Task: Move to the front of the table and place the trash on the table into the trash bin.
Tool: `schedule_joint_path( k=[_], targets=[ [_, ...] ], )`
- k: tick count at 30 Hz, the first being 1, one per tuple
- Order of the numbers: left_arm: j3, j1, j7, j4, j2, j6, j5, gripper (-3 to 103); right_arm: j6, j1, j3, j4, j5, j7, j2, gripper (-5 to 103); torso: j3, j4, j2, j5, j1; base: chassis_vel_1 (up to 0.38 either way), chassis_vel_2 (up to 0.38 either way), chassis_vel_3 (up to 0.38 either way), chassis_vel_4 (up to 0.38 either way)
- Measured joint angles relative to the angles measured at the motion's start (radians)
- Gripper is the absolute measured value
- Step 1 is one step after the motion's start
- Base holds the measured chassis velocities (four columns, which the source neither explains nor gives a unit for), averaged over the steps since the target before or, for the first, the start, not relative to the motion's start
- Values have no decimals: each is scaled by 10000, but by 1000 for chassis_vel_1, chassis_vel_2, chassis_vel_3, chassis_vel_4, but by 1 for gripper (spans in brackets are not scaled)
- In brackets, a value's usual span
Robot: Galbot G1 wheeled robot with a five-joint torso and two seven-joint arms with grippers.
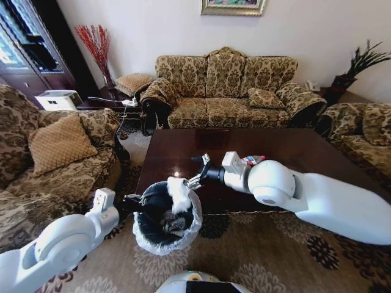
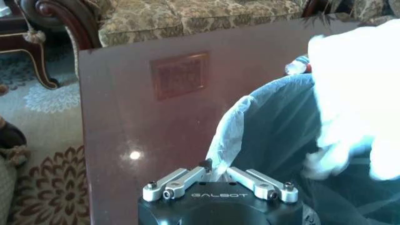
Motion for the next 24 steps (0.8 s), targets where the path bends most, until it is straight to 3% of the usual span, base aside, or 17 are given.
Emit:
schedule_joint_path(
  k=[1, 6, 10, 13, 18, 21, 23, 24],
  targets=[
    [-1, -4, 12, 0, -43, 0, 28, 0, -58, 221, -47, -11, 395, -7, 28, 100, 0, 3, 0, 11, 0, 0, 0, 0, 0],
    [-3, -1, 17, 1, -209, -35, 125, 0, 63, 718, -334, -72, 60, -4, 64, 100, 0, 6, 0, 4, -1, 0, 0, 0, 0],
    [23, 24, 39, 1, -403, -40, 213, 0, 359, 665, -554, 229, -1224, 6, -90, 100, 0, 3, 0, 7, 0, 0, 0, 0, 0],
    [24, 59, 41, 1, -491, -41, 221, 0, 341, 212, -416, 659, -517, 1, -161, 100, 0, 3, 0, 11, 0, 0, 0, 0, 0],
    [-13, 142, 21, 1, -579, -41, 226, 0, 1351, -1464, 82, 1625, 186, 0, -842, 100, 0, 4, 0, 15, -1, 0, 0, 0, 0],
    [-28, 115, 1, 0, -467, -38, 220, 0, 1818, -2045, 136, 1833, -585, 2, -1344, 103, -1, 2, 1, 9, -2, 0, 0, 0, 0],
    [-125, 20, -70, 0, -386, -32, 87, 0, 2612, -2674, 184, 1955, -1055, 2, -1566, 96, -1, -4, 1, 12, -2, 0, 0, 0, 0],
    [-125, 20, -70, 0, -386, -32, 87, 0, 2612, -2674, 184, 1955, -1055, 2, -1566, 96, -1, -4, 1, 12, -2, 0, 0, 0, 0]
  ],
)
